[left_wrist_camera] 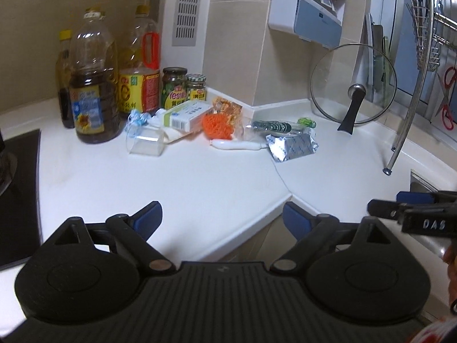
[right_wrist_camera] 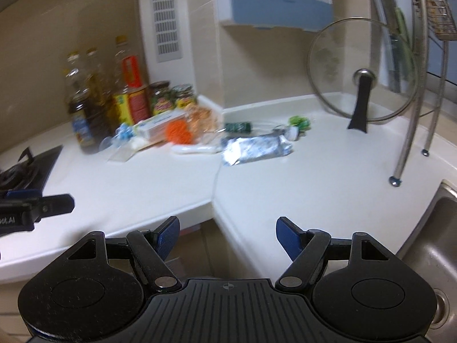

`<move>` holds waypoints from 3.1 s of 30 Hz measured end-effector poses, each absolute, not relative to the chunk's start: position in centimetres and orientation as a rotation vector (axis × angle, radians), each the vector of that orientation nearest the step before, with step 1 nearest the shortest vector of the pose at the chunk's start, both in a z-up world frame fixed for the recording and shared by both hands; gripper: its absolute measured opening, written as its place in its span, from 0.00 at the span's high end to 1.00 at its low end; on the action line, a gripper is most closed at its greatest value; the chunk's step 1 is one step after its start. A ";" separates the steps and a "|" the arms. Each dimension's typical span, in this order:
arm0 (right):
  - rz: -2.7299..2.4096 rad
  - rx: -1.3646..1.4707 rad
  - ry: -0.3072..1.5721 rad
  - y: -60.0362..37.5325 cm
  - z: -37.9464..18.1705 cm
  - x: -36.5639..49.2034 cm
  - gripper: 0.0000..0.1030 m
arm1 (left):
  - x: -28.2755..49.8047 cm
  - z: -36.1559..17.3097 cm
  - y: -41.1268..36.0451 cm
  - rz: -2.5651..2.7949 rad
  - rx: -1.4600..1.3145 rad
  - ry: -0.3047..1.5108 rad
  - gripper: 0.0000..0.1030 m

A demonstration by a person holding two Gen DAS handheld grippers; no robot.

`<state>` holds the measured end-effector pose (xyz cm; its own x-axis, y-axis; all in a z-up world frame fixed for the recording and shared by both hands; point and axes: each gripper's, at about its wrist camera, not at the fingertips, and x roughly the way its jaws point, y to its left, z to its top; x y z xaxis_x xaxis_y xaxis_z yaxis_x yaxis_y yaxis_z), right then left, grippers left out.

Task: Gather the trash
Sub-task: 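Raise both open grippers back over the counter, then grasp the green-label plastic bottle with the left gripper while the right gripper grasps the foil packet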

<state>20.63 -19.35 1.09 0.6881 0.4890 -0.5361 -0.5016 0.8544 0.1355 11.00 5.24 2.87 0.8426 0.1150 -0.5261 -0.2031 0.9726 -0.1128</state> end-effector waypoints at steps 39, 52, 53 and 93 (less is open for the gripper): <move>0.652 -0.034 0.648 -19.0 -3.2 46.7 0.28 | 38.8 0.7 0.0 0.011 0.388 0.631 0.20; 0.635 0.046 0.681 -19.9 -4.6 48.1 0.28 | 45.4 -2.8 -4.4 -0.172 0.835 0.675 0.48; 0.633 0.050 0.683 -20.0 -4.7 48.2 0.28 | 45.6 -3.1 -4.6 -0.180 0.855 0.679 0.49; 1.193 -0.737 0.603 -9.3 -4.7 51.3 0.28 | 38.1 3.8 2.0 0.021 0.406 0.654 0.87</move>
